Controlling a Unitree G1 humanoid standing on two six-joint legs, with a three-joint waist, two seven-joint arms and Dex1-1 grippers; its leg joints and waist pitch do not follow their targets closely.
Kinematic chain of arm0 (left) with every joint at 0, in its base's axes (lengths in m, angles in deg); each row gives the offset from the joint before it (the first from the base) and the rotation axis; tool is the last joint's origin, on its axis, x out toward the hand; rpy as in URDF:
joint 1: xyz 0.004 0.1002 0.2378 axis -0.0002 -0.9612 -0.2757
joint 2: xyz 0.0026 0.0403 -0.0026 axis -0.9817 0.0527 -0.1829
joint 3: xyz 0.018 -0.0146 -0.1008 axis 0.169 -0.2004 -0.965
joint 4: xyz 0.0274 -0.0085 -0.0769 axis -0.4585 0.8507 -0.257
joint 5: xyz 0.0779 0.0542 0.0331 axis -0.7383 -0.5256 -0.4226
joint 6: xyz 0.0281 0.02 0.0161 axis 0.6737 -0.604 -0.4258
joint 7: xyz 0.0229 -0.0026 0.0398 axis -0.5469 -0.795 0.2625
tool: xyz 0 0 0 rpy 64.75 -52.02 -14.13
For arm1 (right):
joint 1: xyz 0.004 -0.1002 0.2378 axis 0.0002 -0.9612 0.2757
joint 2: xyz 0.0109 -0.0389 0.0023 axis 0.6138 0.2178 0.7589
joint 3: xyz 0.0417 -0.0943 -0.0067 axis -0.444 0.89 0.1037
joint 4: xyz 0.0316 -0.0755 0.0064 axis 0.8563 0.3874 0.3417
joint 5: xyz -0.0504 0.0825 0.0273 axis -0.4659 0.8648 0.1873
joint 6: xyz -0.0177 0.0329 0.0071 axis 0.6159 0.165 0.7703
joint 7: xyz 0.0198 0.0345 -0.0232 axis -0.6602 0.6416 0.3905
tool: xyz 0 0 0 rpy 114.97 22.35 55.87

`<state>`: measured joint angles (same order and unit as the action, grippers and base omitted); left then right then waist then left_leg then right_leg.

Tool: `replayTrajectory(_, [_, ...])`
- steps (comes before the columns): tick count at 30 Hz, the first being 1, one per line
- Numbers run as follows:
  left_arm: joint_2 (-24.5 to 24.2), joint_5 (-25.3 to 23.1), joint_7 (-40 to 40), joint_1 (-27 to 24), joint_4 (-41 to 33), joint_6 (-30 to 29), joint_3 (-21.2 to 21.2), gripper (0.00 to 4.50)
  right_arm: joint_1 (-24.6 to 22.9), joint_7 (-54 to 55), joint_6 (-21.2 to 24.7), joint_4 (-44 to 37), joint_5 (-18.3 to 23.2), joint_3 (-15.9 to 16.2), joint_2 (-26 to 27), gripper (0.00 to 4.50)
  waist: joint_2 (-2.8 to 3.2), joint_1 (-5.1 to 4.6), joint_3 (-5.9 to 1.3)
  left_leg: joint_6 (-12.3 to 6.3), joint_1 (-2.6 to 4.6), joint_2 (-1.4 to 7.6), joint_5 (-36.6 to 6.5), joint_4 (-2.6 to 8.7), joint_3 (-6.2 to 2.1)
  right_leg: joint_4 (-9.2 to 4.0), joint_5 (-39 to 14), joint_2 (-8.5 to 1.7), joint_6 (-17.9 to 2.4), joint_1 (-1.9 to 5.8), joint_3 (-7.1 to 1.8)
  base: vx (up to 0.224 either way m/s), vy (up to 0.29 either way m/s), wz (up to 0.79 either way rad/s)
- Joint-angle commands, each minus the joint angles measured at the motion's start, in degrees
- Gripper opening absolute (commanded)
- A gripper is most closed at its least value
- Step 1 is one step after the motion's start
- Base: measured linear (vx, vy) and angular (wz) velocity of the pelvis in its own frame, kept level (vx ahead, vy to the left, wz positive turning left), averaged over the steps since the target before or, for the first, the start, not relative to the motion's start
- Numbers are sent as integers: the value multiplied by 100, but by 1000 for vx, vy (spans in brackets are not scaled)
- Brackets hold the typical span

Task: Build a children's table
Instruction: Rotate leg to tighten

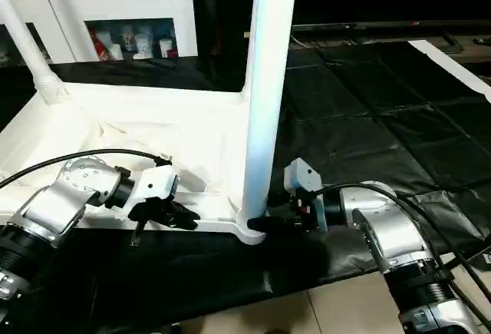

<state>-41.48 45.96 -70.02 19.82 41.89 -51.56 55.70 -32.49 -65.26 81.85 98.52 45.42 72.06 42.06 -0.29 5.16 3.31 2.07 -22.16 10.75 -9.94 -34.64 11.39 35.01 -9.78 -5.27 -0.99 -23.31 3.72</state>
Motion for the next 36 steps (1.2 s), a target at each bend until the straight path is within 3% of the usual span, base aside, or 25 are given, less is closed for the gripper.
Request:
replayTrajectory(1, [135,55,221,117,-139,-56,-102,0,-60,32,102,-129,90,57,86,196,15,-26,-411,-43,167,267,-1420,432,-120,-398,-1418,-304,-1190,242,-242,0,0,0])
replayTrajectory(5, [434,55,845,295,108,-515,-341,0,87,922,350,119,-150,-47,444,196,15,-45,-388,60,189,248,-1650,442,-128,-457,-1920,-322,-1083,226,-243,0,0,0])
replayTrajectory(7, [702,244,1238,415,64,-1038,-587,0,361,1794,278,602,-482,-110,825,196,40,-102,-373,216,186,219,-1844,448,-159,-501,-2358,-328,-954,213,-218,0,0,0])
replayTrajectory(9, [871,266,1550,510,43,-1299,-704,0,604,2406,262,1030,-653,-167,1114,195,18,-205,-375,286,144,214,-1882,469,-189,-494,-2488,-322,-869,242,-194,0,0,0])
replayTrajectory(10, [939,234,1695,548,16,-1406,-728,0,736,2719,287,1246,-701,-214,1273,195,34,-223,-372,287,158,211,-1928,467,-195,-512,-2525,-323,-855,226,-193,0,0,0])
replayTrajectory(11, [1004,208,1803,567,-51,-1520,-731,0,899,3090,351,1493,-728,-282,1463,195,32,-294,-386,297,152,208,-1923,455,-197,-495,-2416,-327,-922,220,-198,0,0,0])
replayTrajectory(13, [1141,177,2018,588,-236,-1781,-747,0,1223,3777,452,1961,-750,-417,1807,195,33,-399,-419,261,44,192,-1588,461,-218,-427,-1915,-312,-1001,296,-189,0,0,0])
replayTrajectory(14, [1227,172,2145,599,-346,-1929,-770,0,1399,4131,475,2215,-770,-489,1976,195,36,-397,-429,241,47,188,-1509,456,-214,-424,-1779,-301,-1007,306,-183,0,0,0])
replayTrajectory(15, [1304,144,2274,611,-421,-2016,-787,0,1556,4453,464,2444,-818,-549,2105,195,26,-430,-452,136,87,181,-1337,403,-173,-406,-1373,-302,-1179,273,-202,0,0,0])
replayTrajectory(16, [1332,116,2328,614,-448,-2037,-783,0,1633,4592,449,2558,-831,-582,2156,195,26,-430,-452,136,87,181,-1337,403,-173,-406,-1373,-302,-1179,273,-202,0,0,0])
replayTrajectory(19, [1368,30,2416,602,-533,-2031,-736,0,1824,4999,427,2808,-986,-656,2290,195,38,-422,-486,-127,67,178,-771,362,-136,-328,-552,-269,-1371,302,-206,0,0,0])
replayTrajectory(22, [1306,-58,2443,561,-506,-1925,-645,0,1945,5291,391,2989,-1076,-742,2319,195,61,-389,-480,-240,89,191,-690,363,-121,-305,-285,-262,-1477,302,-202,0,0,0])
replayTrajectory(26, [1249,-133,2536,549,-448,-1912,-603,0,1985,5397,207,3088,-1022,-864,2271,195,76,-383,-447,-96,121,208,-1085,392,-117,-352,-713,-263,-1420,284,-205,0,0,0])
replayTrajectory(28, [1241,-197,2575,597,-320,-1816,-603,0,1939,5390,181,3015,-951,-966,2233,251,92,-379,-432,-2,132,205,-1298,405,-125,-386,-1021,-268,-1335,279,-209,0,0,0])
replayTrajectory(30, [1249,-219,2589,620,-257,-1784,-610,0,1894,5300,230,2919,-884,-1007,2215,265,84,-369,-430,79,155,211,-1419,414,-128,-412,-1209,-269,-1246,257,-219,0,0,0])
replayTrajectory(33, [1257,-282,2587,685,-34,-1609,-599,0,1654,5110,323,2500,-781,-1064,2078,299,101,-277,-445,75,184,212,-1305,403,-102,-397,-953,-248,-1265,236,-230,0,0,0])
replayTrajectory(36, [1270,-323,2624,761,200,-1429,-592,0,1377,4945,324,2057,-733,-1074,1916,325,81,-195,-460,21,151,205,-1078,400,-103,-351,-627,-251,-1214,269,-226,0,0,0])
